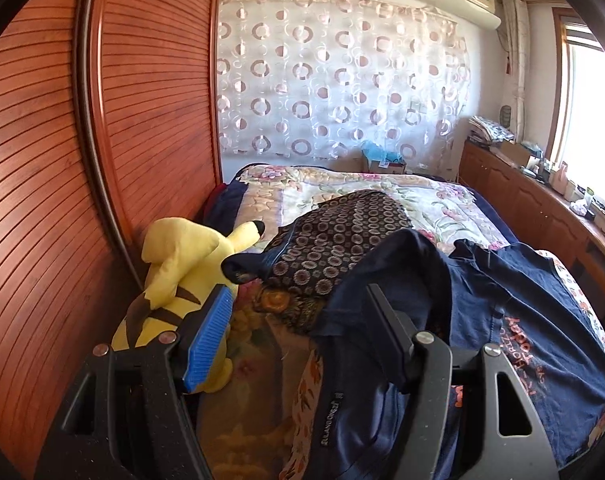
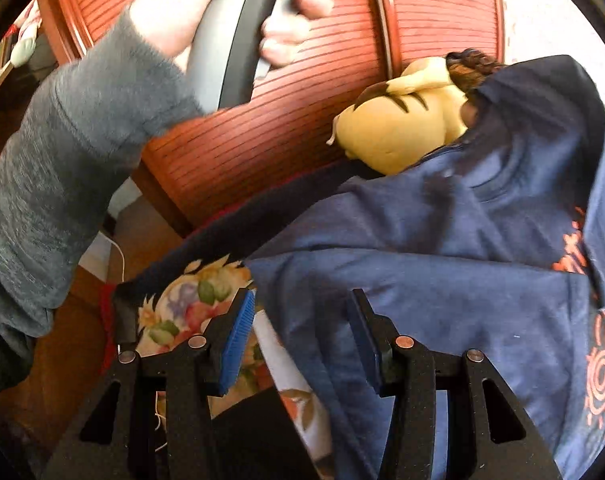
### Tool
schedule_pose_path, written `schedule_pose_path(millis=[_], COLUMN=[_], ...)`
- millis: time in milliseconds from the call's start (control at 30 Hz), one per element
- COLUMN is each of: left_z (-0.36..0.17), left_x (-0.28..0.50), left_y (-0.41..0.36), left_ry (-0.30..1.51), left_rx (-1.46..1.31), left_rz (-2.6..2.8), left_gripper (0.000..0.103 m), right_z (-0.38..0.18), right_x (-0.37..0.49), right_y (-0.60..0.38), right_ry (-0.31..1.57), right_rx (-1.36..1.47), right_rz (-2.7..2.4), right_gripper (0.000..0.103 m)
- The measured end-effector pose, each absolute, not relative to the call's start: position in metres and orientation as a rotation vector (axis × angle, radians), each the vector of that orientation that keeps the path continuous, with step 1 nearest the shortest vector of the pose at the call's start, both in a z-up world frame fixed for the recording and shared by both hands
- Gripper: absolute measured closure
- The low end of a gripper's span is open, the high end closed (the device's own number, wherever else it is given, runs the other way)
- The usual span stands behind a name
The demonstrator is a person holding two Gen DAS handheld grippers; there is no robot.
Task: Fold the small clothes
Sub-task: 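Grasp the shirt edge with the right gripper and lift it toward the left gripper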
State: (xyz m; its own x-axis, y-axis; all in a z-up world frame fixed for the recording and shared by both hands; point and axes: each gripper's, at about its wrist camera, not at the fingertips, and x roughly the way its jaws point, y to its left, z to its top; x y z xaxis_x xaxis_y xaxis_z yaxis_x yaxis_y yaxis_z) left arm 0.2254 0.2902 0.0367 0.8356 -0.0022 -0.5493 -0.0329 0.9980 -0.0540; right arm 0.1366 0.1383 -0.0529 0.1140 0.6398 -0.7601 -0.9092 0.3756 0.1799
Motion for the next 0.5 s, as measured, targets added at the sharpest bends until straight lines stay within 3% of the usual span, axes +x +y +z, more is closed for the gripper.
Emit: schedule_pose_path(millis=[233,267,400,500], left_z=[0.027,0.026,0.025,0.025], left_x=[0.222,0.223,0.226,0.233], left_y=[0.3,0.302,0.306,0.305], left_ry=[0.604,0.607,0.614,0.621], left_rx=[-0.075,-0.078,-0.094,-0.103], left_rz=[0.034,0.036,0.032,0.023], left_gripper=[0.035,0.035,0.035,0.035], right_z=[-0.058,-0.059,-0.059,-0.056], right_x=[0.127,0.126,0.124,0.135], right_y=[0.16,0.16,0.162,0.153], right_ry=[0.848,0.838,0.825,0.897], right_rx=[-0.458,-0.47,-0.482,-0.385], right_rz=[1.162,1.152,1.107,1.145], right_gripper=[0.055,0.059,0.094,0.097])
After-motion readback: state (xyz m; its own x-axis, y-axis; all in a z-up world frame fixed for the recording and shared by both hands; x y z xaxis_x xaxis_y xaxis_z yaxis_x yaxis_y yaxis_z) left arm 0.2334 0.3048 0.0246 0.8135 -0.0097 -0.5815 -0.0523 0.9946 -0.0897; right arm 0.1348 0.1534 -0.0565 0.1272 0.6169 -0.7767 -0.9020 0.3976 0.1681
